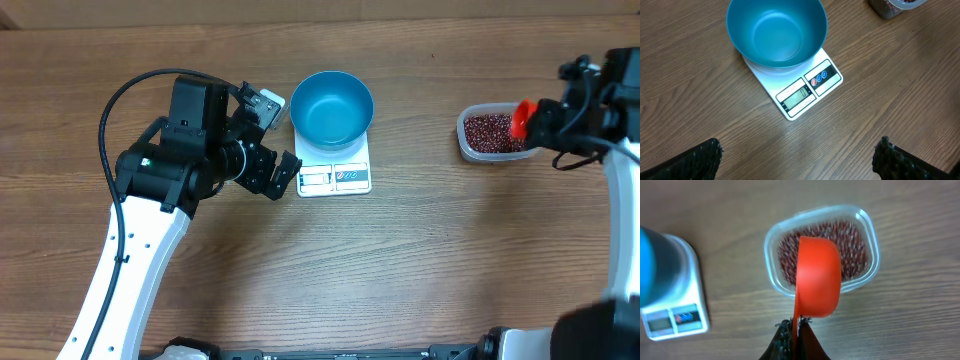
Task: Scoop item into bowl and weigh 150g on scale
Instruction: 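Lower the red scoop into the beans with the right gripper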
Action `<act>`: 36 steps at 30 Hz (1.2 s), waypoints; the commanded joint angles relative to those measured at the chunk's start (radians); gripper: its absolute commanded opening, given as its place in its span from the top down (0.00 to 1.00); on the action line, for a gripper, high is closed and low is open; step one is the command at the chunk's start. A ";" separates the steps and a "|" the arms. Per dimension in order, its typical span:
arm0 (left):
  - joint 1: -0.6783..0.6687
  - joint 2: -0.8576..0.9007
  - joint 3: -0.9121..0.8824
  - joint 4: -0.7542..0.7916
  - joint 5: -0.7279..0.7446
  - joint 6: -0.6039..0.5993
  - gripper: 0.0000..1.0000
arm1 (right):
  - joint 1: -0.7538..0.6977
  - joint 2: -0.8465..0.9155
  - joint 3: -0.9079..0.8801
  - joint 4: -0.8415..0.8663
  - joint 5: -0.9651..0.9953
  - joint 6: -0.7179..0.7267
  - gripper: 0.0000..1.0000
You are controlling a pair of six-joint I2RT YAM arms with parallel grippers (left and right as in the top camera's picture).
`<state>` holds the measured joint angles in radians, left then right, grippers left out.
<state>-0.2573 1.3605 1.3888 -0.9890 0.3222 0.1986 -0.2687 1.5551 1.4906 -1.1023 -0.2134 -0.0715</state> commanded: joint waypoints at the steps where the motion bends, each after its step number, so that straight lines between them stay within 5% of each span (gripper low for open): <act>1: 0.002 0.007 0.014 -0.002 0.007 0.015 0.00 | -0.006 0.050 0.014 -0.007 0.013 -0.086 0.96; 36: 0.002 0.007 0.014 -0.002 0.007 0.015 0.00 | -0.006 0.267 0.001 0.159 0.142 -0.200 0.96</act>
<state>-0.2573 1.3605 1.3888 -0.9890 0.3222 0.1986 -0.2687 1.8011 1.4906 -0.9501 -0.0940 -0.2630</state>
